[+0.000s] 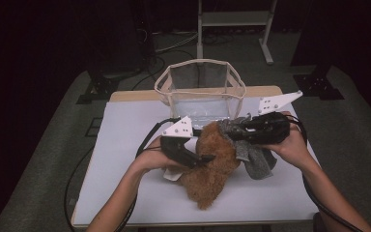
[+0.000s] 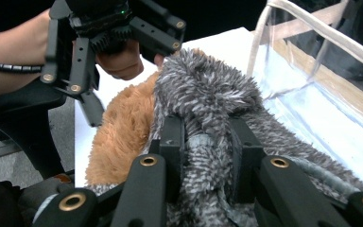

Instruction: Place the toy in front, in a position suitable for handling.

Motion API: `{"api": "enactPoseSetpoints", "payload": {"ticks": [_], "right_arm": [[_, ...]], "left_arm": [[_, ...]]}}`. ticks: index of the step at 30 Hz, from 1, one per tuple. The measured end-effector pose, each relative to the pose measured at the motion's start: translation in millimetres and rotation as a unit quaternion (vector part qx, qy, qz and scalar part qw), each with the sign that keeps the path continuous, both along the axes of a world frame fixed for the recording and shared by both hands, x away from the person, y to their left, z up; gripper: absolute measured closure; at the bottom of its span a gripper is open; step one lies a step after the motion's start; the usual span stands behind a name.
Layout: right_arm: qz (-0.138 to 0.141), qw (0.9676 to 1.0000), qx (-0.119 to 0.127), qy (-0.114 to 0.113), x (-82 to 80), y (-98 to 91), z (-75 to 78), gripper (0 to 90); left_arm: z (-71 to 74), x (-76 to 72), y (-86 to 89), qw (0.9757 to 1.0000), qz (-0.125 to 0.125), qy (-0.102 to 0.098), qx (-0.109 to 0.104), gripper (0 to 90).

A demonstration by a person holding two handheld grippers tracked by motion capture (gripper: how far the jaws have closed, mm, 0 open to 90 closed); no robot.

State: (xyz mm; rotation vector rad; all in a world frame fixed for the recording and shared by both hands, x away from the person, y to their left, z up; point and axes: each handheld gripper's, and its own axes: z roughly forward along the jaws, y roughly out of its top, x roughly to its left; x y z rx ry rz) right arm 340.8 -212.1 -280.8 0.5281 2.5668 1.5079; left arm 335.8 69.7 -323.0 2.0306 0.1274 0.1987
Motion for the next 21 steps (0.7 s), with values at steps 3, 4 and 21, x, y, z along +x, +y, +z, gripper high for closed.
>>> {"api": "enactPoseSetpoints", "payload": {"ticks": [3, 4, 21], "right_arm": [[-0.006, 0.9999, 0.001, -0.008, -4.4, -2.1, 3.9, 71.1], [0.0, 0.9999, 0.006, -0.015, -8.0, -1.9, 9.3, 71.1], [-0.041, 0.9987, 0.026, 0.017, -1.0, -44.2, -24.3, 71.2]], "left_arm": [[-1.9, 1.8, -8.6, 1.0, 0.001, -0.007, -0.007, 35.2], [-1.2, 2.5, -12.1, 1.0, 0.0, -0.007, -0.006, 35.5], [-12.3, 2.2, -0.6, 0.9999, 0.005, 0.003, 0.015, 26.1]]}}
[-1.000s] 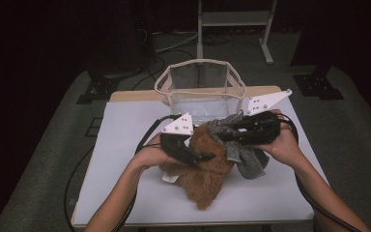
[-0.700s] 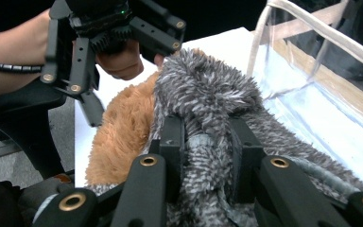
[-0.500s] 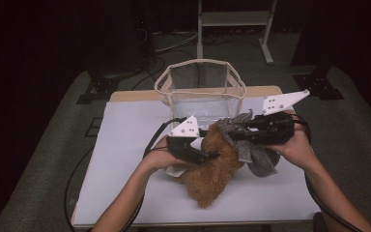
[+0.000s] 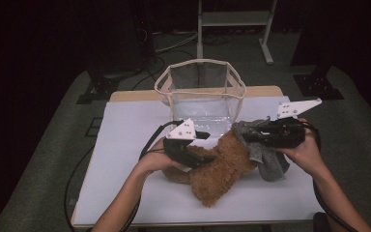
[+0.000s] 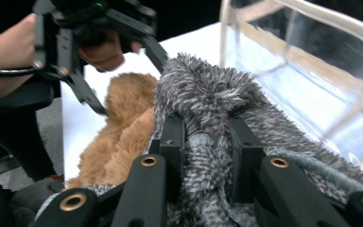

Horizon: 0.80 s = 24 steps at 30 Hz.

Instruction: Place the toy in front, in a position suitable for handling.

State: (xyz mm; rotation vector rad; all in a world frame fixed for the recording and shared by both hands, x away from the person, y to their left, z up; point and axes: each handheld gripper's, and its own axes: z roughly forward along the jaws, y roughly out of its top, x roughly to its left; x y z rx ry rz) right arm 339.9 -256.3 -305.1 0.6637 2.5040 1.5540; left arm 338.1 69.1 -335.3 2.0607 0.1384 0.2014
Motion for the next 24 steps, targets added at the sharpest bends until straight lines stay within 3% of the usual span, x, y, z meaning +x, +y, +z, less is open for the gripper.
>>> {"api": "enactPoseSetpoints", "payload": {"ticks": [4, 6, 9, 12, 18, 22, 24], "right_arm": [[-0.025, 0.9996, 0.005, 0.01, -1.5, -16.1, -10.0, 71.1], [-0.035, 0.9993, 0.004, 0.014, -1.8, -23.7, -15.3, 71.1], [-0.052, 0.9985, -0.002, 0.02, -3.8, -32.9, -20.8, 71.1], [-0.048, 0.9988, -0.007, 0.007, -10.6, -30.4, -16.5, 71.0], [-0.028, 0.9982, -0.042, -0.033, -22.6, -10.1, -7.1, 71.0], [-0.012, 0.9976, -0.06, -0.031, -26.7, -0.3, -14.1, 70.9], [-0.012, 0.9986, -0.049, -0.015, -22.5, -3.8, -24.0, 70.9]], "left_arm": [[-9.7, -3.7, 3.4, 0.9999, 0.003, 0.003, 0.012, 26.1], [-15.1, -2.8, 2.0, 0.9998, 0.01, 0.0, 0.017, 34.5], [-19.4, 0.4, -6.3, 0.9999, 0.015, 0.007, 0.004, 48.3], [-19.5, 3.8, -18.9, 0.9998, 0.015, 0.0, 0.014, 52.0], [-16.7, 6.4, -38.2, 0.9996, 0.008, -0.007, 0.025, 52.2], [-17.3, 5.9, -43.3, 0.9995, -0.004, -0.008, 0.03, 51.4], [-16.4, 5.2, -42.5, 0.9993, -0.008, -0.013, 0.033, 49.8]]}}
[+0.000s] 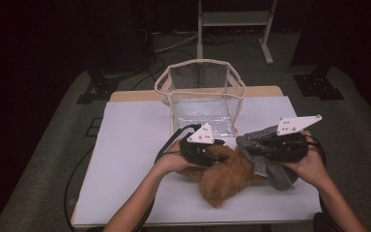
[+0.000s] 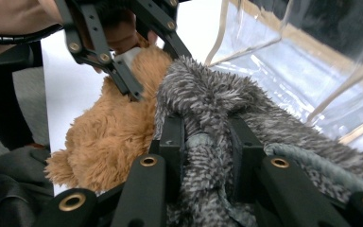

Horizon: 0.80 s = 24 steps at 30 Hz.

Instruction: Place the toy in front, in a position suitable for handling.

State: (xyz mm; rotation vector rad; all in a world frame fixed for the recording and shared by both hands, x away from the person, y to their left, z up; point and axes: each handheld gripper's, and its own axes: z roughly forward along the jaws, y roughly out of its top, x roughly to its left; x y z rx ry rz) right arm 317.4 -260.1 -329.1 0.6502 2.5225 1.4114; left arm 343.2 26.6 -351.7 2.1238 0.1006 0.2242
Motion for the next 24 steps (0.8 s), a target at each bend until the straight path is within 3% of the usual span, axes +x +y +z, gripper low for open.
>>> {"api": "enactPoseSetpoints", "payload": {"ticks": [4, 8, 10, 19, 22, 24], "right_arm": [[-0.021, 0.9994, 0.011, 0.026, 12.6, -16.8, -20.5, 70.8], [-0.045, 0.997, 0.037, 0.05, 21.4, -36.7, -35.0, 70.9], [-0.055, 0.9965, 0.038, 0.051, 23.9, -42.4, -37.8, 70.9], [-0.071, 0.9963, 0.012, 0.048, 32.0, -36.8, -31.9, 70.5], [-0.058, 0.9973, 0.014, 0.043, 28.2, -30.3, -26.1, 70.4], [-0.043, 0.9982, 0.017, 0.039, 24.0, -23.9, -21.8, 70.4]], "left_arm": [[4.5, -3.6, 7.2, 0.9999, -0.004, -0.013, -0.009, 44.1], [8.7, -4.8, 19.1, 0.9994, -0.005, -0.009, -0.032, 40.5], [8.3, -7.6, 25.0, 0.9991, -0.007, -0.011, -0.041, 39.6], [-16.9, -13.6, 22.4, 0.9995, -0.02, -0.002, -0.024, 36.9], [-26.9, -9.7, 19.2, 0.9994, -0.02, 0.016, -0.025, 36.3], [-30.4, -9.7, 16.9, 0.9993, -0.019, 0.016, -0.027, 36.2]]}}
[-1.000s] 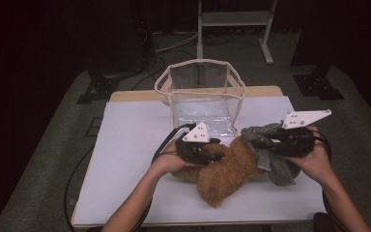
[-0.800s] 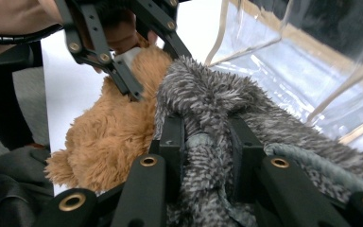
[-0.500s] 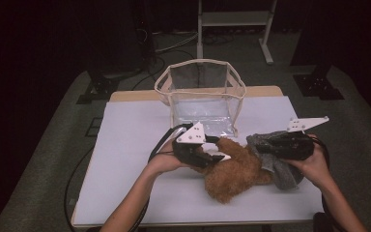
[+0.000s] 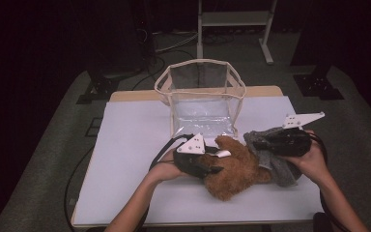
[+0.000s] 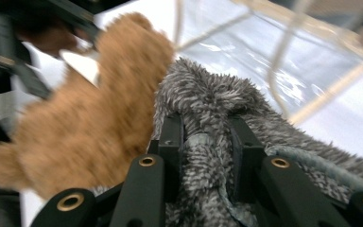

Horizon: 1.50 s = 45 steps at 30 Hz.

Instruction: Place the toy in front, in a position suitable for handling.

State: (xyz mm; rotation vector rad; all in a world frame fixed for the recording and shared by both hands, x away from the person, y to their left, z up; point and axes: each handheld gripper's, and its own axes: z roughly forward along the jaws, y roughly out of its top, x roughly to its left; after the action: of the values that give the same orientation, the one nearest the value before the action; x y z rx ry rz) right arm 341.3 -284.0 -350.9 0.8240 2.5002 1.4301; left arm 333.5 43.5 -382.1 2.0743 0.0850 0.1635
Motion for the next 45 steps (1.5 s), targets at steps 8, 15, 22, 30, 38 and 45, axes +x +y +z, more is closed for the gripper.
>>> {"api": "enactPoseSetpoints", "payload": {"ticks": [8, 15, 22, 30, 38, 45], "right_arm": [[0.027, 0.9993, -0.025, -0.002, 1.8, 17.5, -5.5, 70.4], [0.002, 0.9997, -0.02, 0.01, 14.4, 2.7, -18.1, 70.6], [-0.023, 0.9995, -0.002, 0.019, 23.9, -9.0, -22.9, 70.6], [-0.029, 0.9994, -0.006, 0.017, 25.4, -9.7, -22.3, 70.6], [-0.025, 0.9995, -0.003, 0.017, 23.5, -8.4, -21.4, 70.6], [-0.016, 0.9995, 0.009, 0.026, 21.4, -10.3, -21.7, 71.0]], "left_arm": [[3.4, 3.4, -1.1, 0.9999, 0.009, -0.008, -0.006, 37.7], [11.9, 3.4, 8.5, 0.9996, 0.016, -0.018, -0.017, 36.8], [7.6, -3.4, 16.2, 0.9991, 0.007, -0.01, -0.042, 32.4], [-4.2, -11.6, 21.8, 0.9993, -0.005, 0.008, -0.037, 28.8], [-25.5, -13.2, 6.2, 0.9984, -0.01, 0.03, -0.047, 21.4], [-24.1, -4.9, -1.0, 0.9974, 0.026, 0.028, -0.061, 18.5]]}}
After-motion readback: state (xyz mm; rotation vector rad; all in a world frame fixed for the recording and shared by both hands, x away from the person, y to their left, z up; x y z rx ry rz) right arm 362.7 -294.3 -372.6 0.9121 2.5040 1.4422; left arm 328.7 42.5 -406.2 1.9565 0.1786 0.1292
